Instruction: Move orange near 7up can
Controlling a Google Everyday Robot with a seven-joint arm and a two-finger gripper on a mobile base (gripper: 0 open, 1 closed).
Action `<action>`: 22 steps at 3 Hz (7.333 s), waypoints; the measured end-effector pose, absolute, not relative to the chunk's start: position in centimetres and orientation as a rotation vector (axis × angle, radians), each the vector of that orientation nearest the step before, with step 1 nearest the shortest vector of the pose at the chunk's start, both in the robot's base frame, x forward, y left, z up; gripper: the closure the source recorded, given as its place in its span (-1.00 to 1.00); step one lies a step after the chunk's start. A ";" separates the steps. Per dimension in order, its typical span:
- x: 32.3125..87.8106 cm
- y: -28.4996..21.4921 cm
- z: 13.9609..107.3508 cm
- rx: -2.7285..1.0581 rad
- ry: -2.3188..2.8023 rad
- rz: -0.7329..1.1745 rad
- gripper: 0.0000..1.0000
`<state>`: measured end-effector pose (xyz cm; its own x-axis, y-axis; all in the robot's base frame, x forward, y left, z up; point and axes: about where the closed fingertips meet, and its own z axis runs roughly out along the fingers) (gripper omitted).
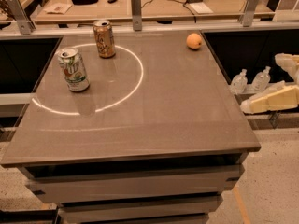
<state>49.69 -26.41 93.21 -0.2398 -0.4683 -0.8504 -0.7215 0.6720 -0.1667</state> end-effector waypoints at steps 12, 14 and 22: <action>80.5 -24.6 87.4 -0.655 1.932 0.204 -1.00; 84.9 -23.1 87.0 -0.649 1.961 0.172 -1.00; 85.9 -20.6 85.2 -0.731 1.998 0.190 0.89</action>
Offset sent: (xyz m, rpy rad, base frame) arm 0.1079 -0.0017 -0.0200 0.1090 -0.0942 -0.0510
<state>85.89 -20.61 85.20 -0.3553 -0.4169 -0.8366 -0.5668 0.8078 -0.1618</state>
